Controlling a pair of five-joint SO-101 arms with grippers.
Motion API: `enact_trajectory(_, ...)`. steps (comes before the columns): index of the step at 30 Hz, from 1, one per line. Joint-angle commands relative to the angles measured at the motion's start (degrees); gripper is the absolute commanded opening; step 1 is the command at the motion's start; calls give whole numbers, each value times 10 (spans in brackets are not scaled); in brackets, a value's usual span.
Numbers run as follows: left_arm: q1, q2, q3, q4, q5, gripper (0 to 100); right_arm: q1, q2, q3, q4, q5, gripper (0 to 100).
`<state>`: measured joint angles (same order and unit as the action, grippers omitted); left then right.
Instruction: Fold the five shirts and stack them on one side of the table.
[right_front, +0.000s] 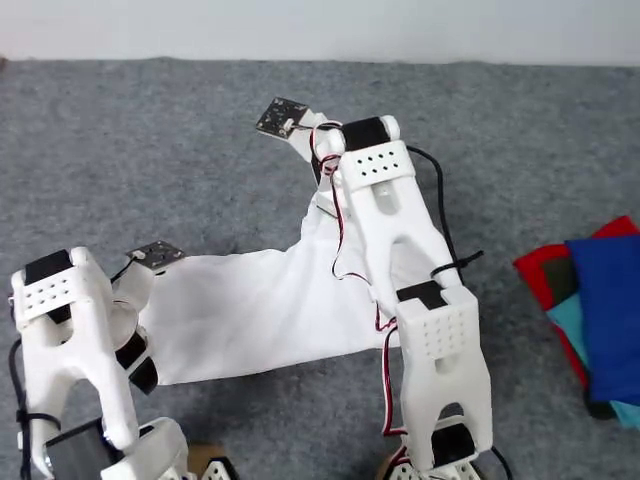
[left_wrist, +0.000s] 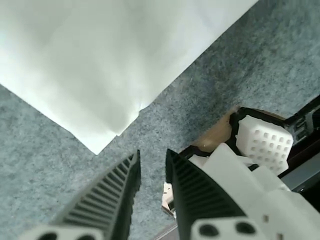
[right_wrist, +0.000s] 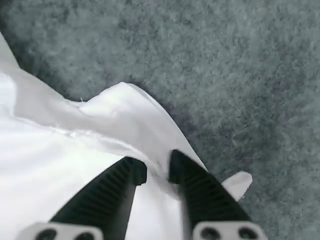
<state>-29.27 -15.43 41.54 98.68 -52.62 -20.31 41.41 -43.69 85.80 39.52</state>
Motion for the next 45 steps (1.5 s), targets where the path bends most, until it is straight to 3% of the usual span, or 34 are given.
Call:
enact_trajectory(1,2,-19,-1,19,10,82,9,-7,-11,4,-18,289)
enact_trajectory(4,2,-19,-1,19,10,83,9,-15,-34,48,-19,381)
enact_trajectory(10,1,-19,-1,19,10,83,20,-18,-126,138,-30,384)
enact_trajectory(17,0,-20,-7,19,33,81,87,-26,-246,175,-127,384)
enact_trajectory(20,0,-20,-16,19,57,81,116,-75,-169,175,-160,384)
enact_trajectory(28,3,-20,-17,19,67,83,125,-256,273,167,-142,384)
enact_trajectory(34,2,-18,-16,18,64,83,120,-321,501,94,-165,384)
enact_trajectory(39,2,-16,-20,-4,64,83,102,-347,493,44,-148,384)
enact_trajectory(45,2,-16,-17,10,64,83,100,-315,356,36,-47,384)
